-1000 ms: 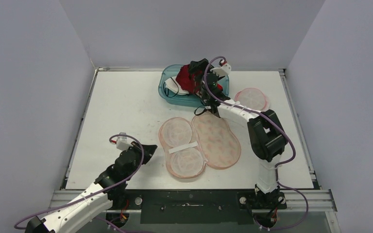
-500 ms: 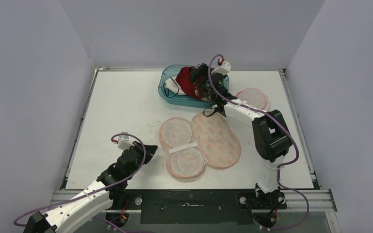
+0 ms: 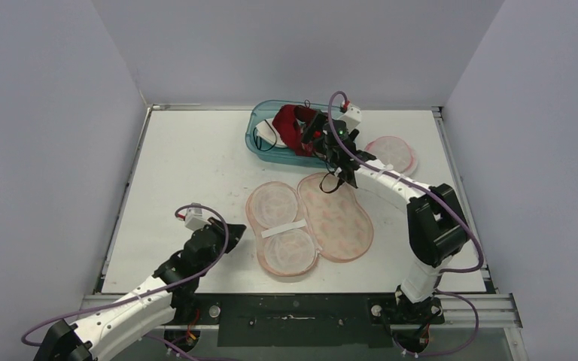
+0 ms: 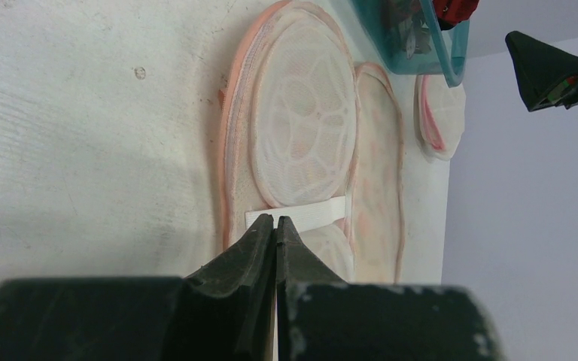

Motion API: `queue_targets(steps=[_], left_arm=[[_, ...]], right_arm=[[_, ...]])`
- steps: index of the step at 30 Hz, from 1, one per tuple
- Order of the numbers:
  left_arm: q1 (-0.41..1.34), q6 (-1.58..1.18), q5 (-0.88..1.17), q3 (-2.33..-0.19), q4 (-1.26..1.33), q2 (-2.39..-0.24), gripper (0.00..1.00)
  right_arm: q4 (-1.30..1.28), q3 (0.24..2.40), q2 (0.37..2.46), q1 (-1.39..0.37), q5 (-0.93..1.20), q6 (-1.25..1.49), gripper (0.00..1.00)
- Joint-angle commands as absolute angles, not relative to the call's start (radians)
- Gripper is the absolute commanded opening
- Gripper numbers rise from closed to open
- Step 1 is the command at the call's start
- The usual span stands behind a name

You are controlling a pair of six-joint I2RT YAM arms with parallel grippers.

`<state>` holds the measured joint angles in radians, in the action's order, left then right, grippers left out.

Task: Unzip the laundry bag and remove the bra
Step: Place the bra in the bin.

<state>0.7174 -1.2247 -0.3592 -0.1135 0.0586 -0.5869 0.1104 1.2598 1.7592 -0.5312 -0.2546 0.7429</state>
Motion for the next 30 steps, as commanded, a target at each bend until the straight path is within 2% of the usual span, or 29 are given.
queue_targets(steps=[1, 4, 8, 11, 14, 15, 17, 18, 19, 23, 30], left_arm=[[0.710, -1.204, -0.348, -0.169, 0.128, -0.599, 0.00], [0.709, -1.195, -0.362, -0.182, 0.134, -0.600, 0.00], [0.695, -1.115, -0.396, -0.256, 0.184, -0.674, 0.03], [0.665, -0.985, -0.350, -0.416, 0.202, -0.836, 0.15], [0.646, -0.842, -0.283, -0.636, 0.211, -1.023, 0.37], [0.645, -0.799, -0.282, -0.708, 0.214, -1.083, 0.53], [0.641, -0.716, -0.283, -0.830, 0.237, -1.204, 0.74], [0.638, -0.669, -0.281, -0.881, 0.255, -1.262, 0.82], [0.635, -0.618, -0.272, -0.939, 0.271, -1.322, 0.85], [0.626, -0.409, -0.250, -1.195, 0.261, -1.589, 0.90], [0.621, -0.187, -0.290, -1.464, 0.251, -1.892, 0.88]], right_arm=[[0.065, 1.220, 1.663, -0.524, -0.330, 0.708, 0.90], [0.131, 1.204, 1.615, -0.514, -0.321, 0.683, 0.90], [0.123, 1.304, 1.639, -0.497, -0.279, 0.653, 0.90], [0.122, 1.374, 1.676, -0.472, -0.250, 0.668, 0.90], [0.131, 1.405, 1.701, -0.423, -0.213, 0.727, 0.90], [0.140, 1.400, 1.702, -0.408, -0.212, 0.750, 0.90], [0.182, 1.372, 1.696, -0.387, -0.214, 0.777, 0.90], [0.204, 1.359, 1.694, -0.379, -0.214, 0.785, 0.91], [0.222, 1.350, 1.697, -0.373, -0.212, 0.788, 0.91], [0.222, 1.367, 1.731, -0.354, -0.200, 0.793, 0.91], [0.268, 1.395, 1.794, -0.324, -0.157, 0.813, 0.91]])
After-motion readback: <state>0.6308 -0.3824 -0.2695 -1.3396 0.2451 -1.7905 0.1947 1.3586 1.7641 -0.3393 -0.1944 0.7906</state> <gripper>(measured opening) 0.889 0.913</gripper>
